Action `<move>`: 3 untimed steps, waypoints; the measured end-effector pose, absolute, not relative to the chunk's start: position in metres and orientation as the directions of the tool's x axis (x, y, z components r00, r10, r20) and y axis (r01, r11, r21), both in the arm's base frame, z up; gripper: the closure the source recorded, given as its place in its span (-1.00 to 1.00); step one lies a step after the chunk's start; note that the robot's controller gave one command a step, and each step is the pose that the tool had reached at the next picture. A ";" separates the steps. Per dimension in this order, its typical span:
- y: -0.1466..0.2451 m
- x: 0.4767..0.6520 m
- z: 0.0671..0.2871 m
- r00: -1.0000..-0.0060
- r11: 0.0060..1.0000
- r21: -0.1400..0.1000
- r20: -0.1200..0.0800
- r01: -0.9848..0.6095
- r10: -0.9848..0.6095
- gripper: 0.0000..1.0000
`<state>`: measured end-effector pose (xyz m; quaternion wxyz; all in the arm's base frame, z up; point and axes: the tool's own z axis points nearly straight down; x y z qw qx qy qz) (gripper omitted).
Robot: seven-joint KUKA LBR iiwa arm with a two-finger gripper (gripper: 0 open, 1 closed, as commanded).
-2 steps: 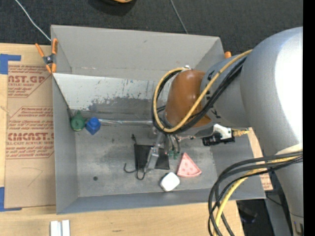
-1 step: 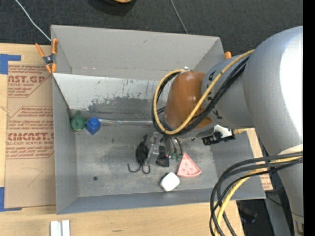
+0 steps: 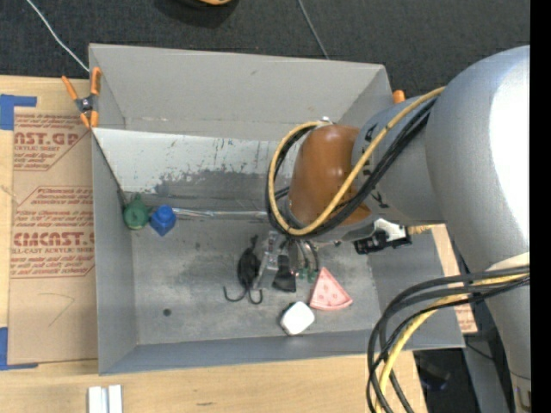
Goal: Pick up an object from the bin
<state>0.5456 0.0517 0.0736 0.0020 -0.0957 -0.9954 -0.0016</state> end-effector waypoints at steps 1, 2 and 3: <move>0.052 0.544 0.079 -0.982 0.982 0.001 0.010 0.190 0.190 1.00; 0.052 0.543 0.100 -0.982 0.982 0.002 0.012 0.190 0.190 1.00; 0.052 0.545 0.117 -0.982 0.982 0.003 0.006 0.190 0.190 1.00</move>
Offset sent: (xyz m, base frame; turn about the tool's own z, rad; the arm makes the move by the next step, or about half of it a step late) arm 0.0001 -0.0002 0.0653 0.0000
